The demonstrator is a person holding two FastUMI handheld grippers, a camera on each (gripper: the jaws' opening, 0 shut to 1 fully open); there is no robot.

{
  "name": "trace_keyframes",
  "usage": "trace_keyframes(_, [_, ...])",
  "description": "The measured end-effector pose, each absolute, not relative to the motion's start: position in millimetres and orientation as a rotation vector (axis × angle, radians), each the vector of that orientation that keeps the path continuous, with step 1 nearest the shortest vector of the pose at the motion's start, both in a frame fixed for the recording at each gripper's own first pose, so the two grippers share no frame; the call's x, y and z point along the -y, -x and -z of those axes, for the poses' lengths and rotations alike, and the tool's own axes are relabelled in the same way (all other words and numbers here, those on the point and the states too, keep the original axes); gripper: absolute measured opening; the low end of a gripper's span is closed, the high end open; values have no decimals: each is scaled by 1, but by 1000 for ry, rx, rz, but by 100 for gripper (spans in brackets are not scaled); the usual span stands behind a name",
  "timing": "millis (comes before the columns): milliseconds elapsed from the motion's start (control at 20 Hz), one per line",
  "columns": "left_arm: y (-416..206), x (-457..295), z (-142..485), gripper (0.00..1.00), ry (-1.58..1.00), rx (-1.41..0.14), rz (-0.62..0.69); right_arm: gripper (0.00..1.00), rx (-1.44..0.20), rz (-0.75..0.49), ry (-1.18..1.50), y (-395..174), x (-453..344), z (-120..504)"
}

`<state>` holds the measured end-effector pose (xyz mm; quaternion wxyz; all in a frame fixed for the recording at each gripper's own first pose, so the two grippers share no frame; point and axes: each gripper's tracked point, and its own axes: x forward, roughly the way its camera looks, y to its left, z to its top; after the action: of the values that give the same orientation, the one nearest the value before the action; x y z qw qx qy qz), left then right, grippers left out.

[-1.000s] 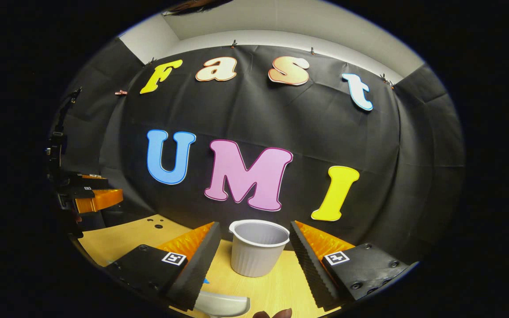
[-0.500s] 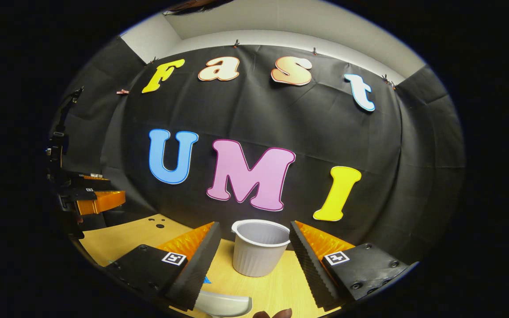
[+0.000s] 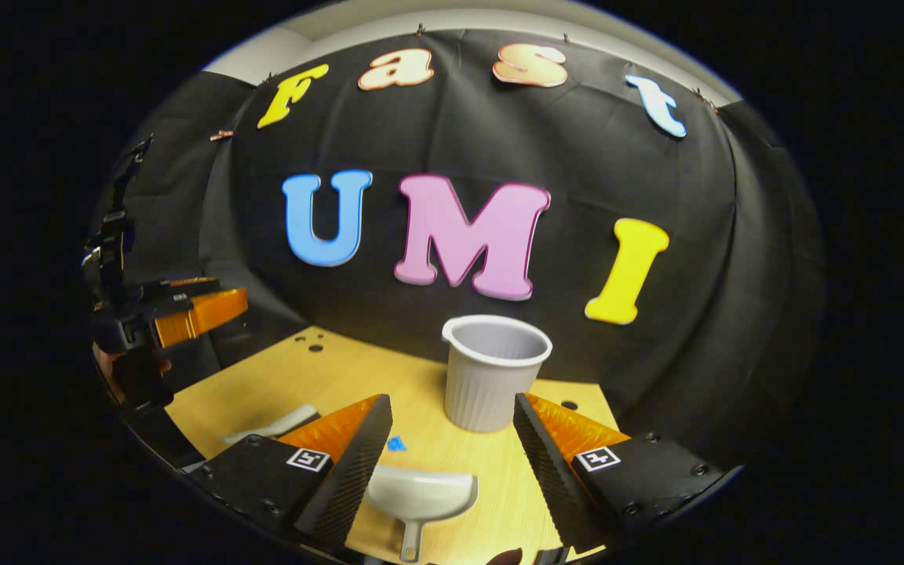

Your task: Pick up the small broom and dustpan from the desktop, sweep the trash into the dustpan with the broom, and then empty the trash into the garbage bin.

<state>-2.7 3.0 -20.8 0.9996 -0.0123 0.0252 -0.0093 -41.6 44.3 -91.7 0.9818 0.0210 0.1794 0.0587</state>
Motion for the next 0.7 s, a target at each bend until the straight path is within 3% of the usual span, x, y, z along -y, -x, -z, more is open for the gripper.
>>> trace_keyframes(400, [20,-35,53,95,16,-80,-3,96,-788,-191,-43,105,-80,230])
trace_keyframes(700, [29,-58,51,96,-47,-86,-23,96,-988,-210,-46,126,-93,325])
